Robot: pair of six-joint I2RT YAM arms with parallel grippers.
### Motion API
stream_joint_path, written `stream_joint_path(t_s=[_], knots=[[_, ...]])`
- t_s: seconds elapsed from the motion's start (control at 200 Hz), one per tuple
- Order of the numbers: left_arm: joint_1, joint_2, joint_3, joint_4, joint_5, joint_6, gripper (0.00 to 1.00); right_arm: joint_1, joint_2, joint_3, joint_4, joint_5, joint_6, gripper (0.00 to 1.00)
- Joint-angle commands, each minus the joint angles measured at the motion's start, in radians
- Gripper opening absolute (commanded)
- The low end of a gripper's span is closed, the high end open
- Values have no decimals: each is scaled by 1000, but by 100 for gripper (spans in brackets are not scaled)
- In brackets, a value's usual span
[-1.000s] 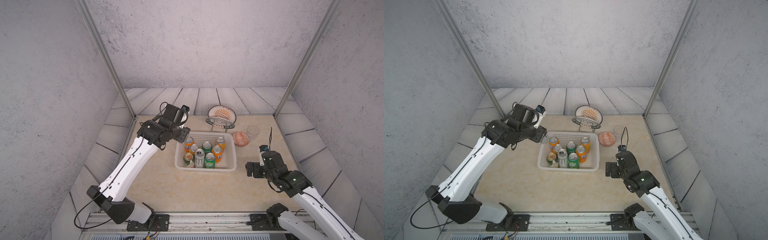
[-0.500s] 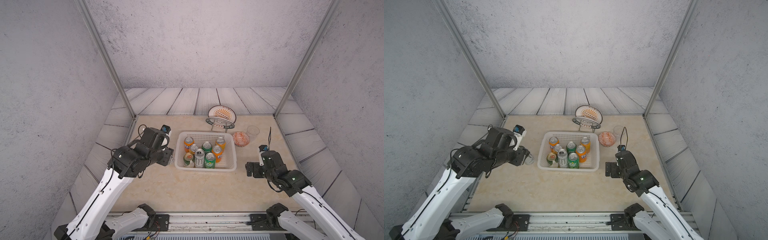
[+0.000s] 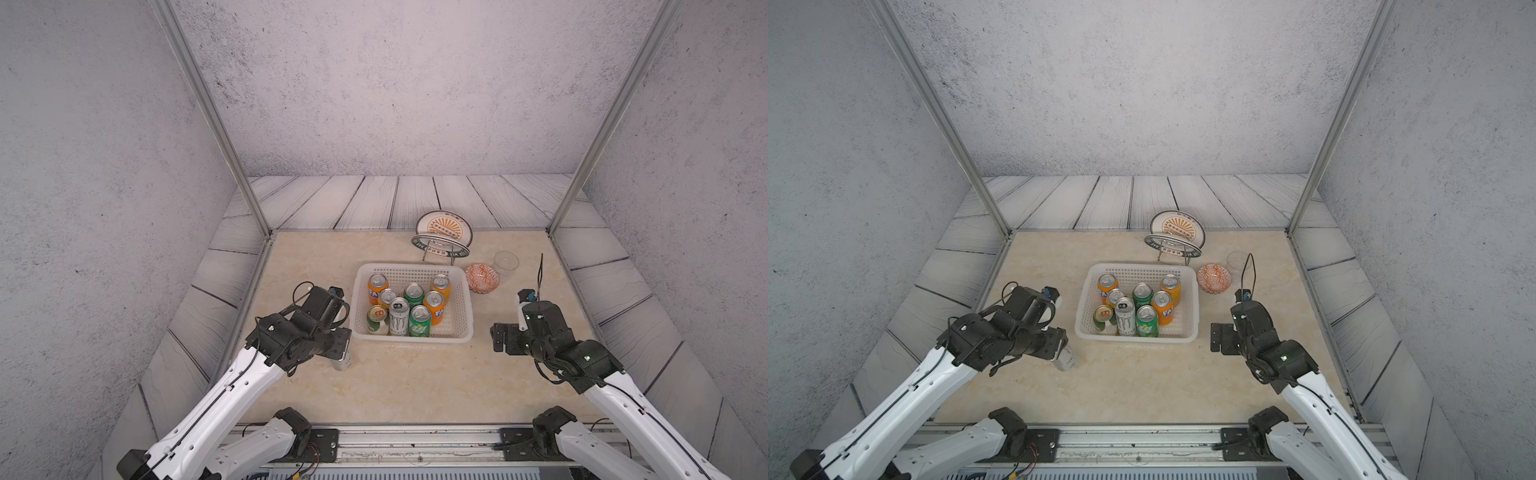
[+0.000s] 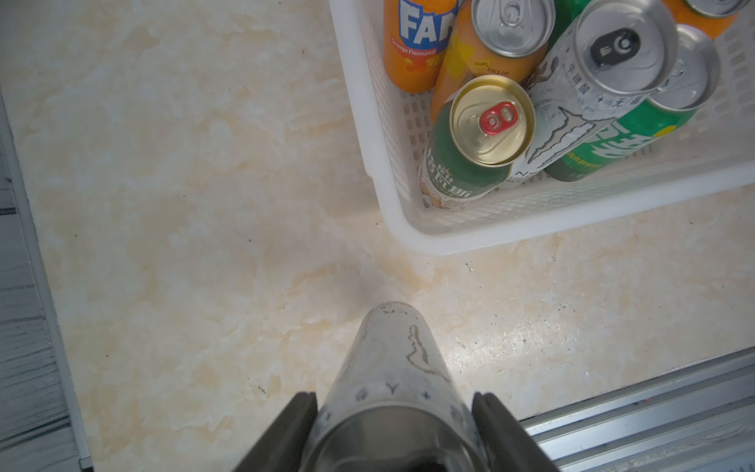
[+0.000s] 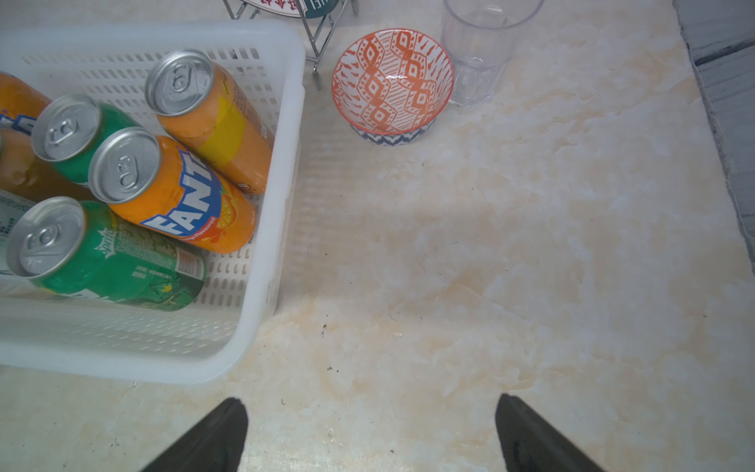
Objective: Take out the drinks from the basket
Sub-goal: Place the drink at the center of the board.
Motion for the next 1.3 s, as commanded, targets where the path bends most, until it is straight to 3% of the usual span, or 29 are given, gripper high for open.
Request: stream_joint_path(t_s=[0.0, 0.525, 0.831, 0.976, 1.296], knots=[[-8, -13, -26, 135, -31, -38, 37, -3, -19, -5, -10, 25, -5, 99], [-76, 139, -110, 245, -48, -84, 41, -2, -25, -13, -19, 30, 1, 99], [-82, 150, -143, 284, -58, -78, 47, -2, -21, -7, -20, 31, -1, 99], [-82, 156, -153, 289, -52, -76, 55, -2, -15, -5, -14, 26, 0, 99], [-82, 141, -126, 239, -79, -55, 86, -2, -10, 5, -16, 28, -5, 100]])
